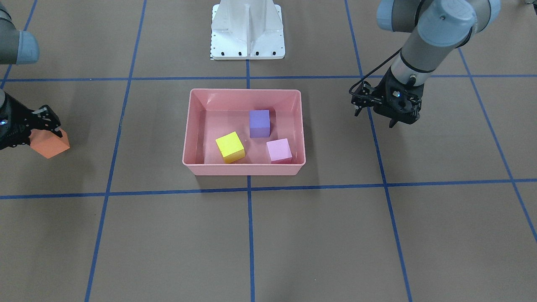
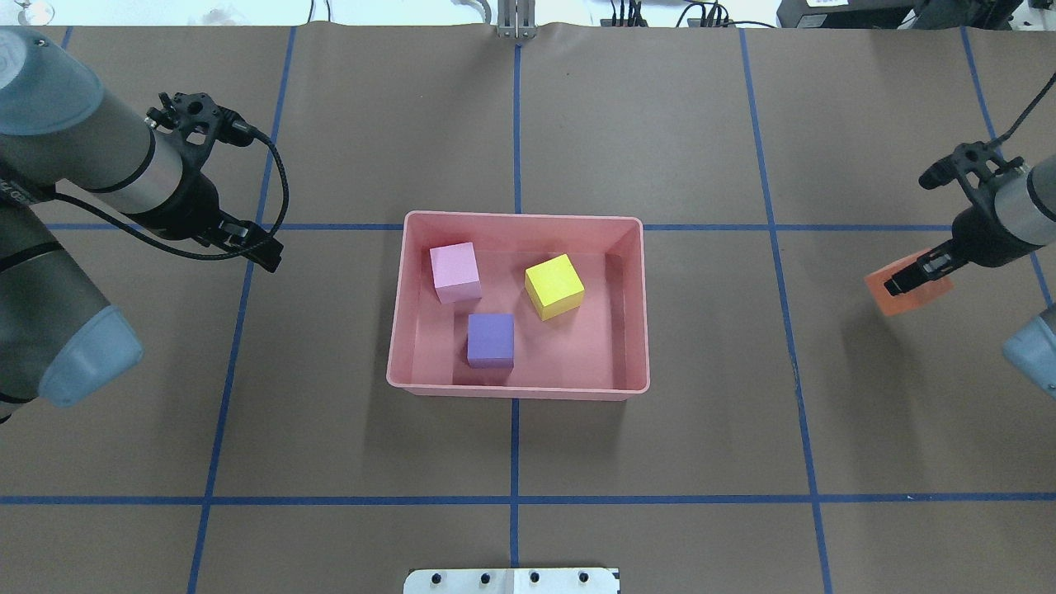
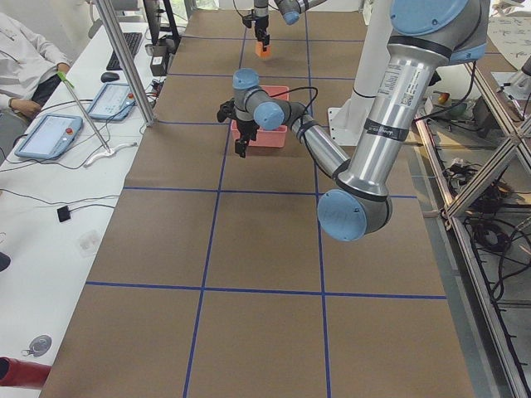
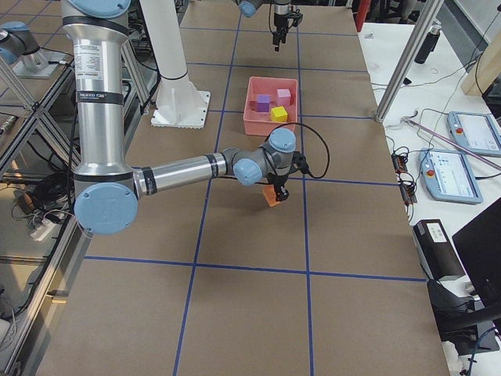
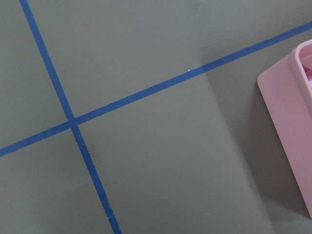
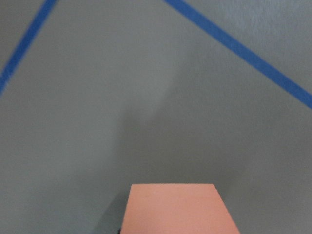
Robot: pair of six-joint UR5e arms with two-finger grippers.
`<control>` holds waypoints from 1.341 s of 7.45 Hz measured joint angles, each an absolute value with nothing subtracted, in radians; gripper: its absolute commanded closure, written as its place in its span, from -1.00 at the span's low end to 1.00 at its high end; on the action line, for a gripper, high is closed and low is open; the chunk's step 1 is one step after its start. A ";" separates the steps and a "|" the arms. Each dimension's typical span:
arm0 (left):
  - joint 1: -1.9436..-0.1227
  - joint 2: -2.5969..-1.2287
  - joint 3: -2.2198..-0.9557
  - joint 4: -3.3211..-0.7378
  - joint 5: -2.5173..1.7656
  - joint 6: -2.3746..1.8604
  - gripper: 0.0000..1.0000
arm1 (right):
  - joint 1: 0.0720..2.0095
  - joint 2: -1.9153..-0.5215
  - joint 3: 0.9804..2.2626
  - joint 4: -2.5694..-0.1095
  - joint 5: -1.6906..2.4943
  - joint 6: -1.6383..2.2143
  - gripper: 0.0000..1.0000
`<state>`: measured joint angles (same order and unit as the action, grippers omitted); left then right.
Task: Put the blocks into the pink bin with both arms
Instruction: 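Carry the orange cube with the right gripper into the bin and release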
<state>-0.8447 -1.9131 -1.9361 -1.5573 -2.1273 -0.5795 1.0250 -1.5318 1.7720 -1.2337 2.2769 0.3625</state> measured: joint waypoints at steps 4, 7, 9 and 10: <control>-0.836 -1.920 -1.934 -1.558 -2.126 -0.636 -1.00 | 0.920 -1.115 1.838 -1.551 2.263 0.891 1.00; -0.836 -1.921 -1.926 -1.559 -2.126 -0.636 -1.00 | 0.731 -0.943 1.853 -1.625 2.115 1.196 0.94; -0.835 -1.922 -1.904 -1.571 -2.126 -0.634 -1.00 | 0.582 -0.919 1.901 -1.725 1.979 1.290 -0.97; -0.835 -1.922 -1.896 -1.579 -2.126 -0.634 -1.00 | 0.530 -0.920 1.932 -1.781 1.929 1.302 -0.99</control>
<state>-0.8346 -1.9221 -1.8955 -1.5790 -2.1261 -0.6338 0.5298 -0.9202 1.9317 -1.7810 1.9288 1.3023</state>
